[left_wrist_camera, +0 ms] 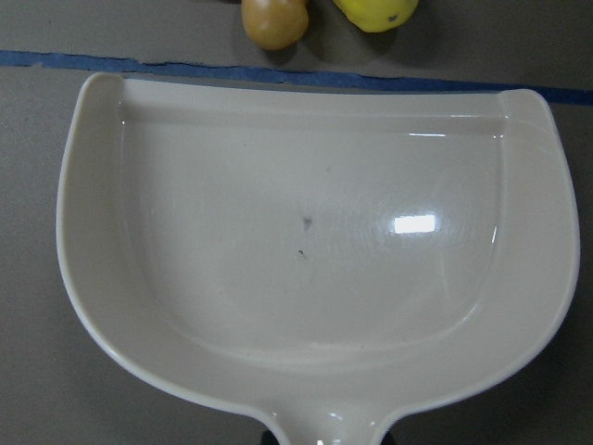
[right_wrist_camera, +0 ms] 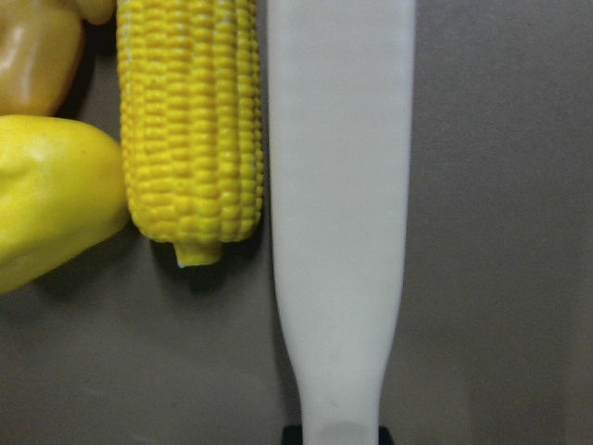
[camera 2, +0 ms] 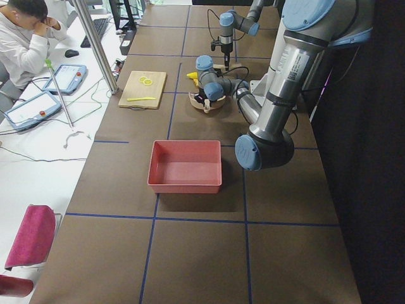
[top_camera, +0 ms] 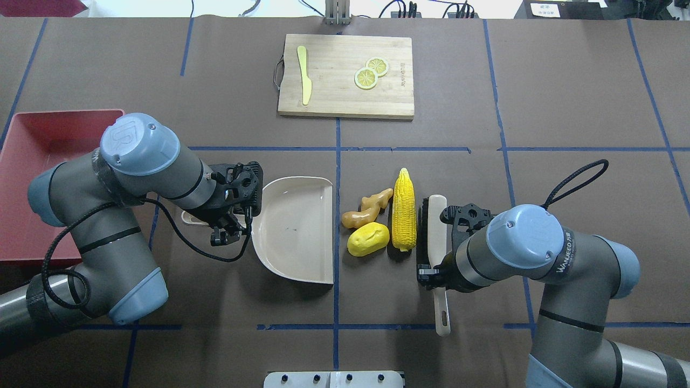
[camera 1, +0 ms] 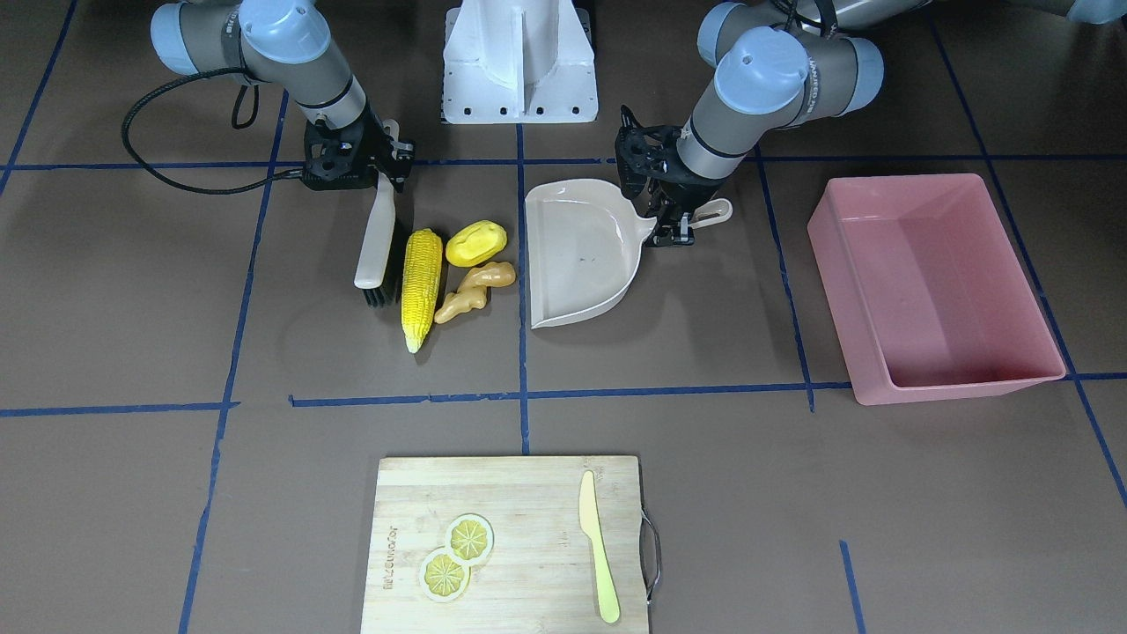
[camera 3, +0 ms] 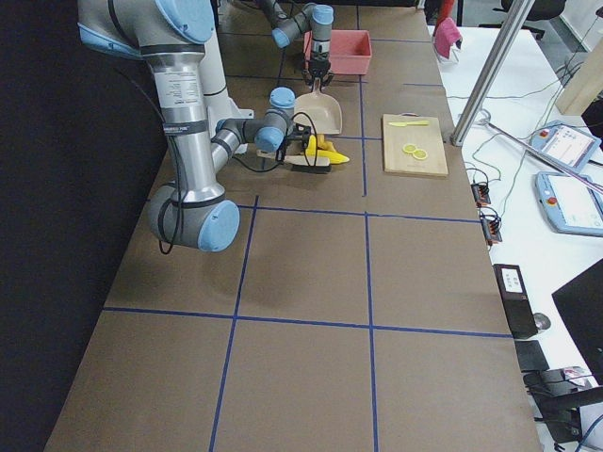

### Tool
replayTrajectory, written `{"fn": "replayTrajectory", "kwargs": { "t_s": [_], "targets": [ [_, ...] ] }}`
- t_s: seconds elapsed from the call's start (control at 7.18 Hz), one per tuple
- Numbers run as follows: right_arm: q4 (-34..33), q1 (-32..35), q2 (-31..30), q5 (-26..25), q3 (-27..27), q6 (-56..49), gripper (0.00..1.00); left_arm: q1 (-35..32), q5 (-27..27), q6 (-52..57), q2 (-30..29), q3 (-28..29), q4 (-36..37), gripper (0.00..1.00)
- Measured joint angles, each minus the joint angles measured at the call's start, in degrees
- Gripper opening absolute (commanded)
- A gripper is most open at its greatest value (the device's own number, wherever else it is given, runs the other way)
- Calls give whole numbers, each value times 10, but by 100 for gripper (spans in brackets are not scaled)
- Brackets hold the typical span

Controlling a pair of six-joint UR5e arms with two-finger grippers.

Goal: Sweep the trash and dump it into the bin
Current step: 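Sweep the ginger, potato and corn into the dustpan with the brush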

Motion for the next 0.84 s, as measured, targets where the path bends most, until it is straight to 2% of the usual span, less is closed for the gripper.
{"fn": "replayTrajectory", "kwargs": {
  "t_s": [0.56, 0.84],
  "targets": [
    [1, -9, 53, -17, -45, -12, 0, 0, 0, 0, 0, -1, 1, 0],
    [1, -10, 62, -24, -50, -29, 0, 0, 0, 0, 0, 0, 1, 0]
  ]
}}
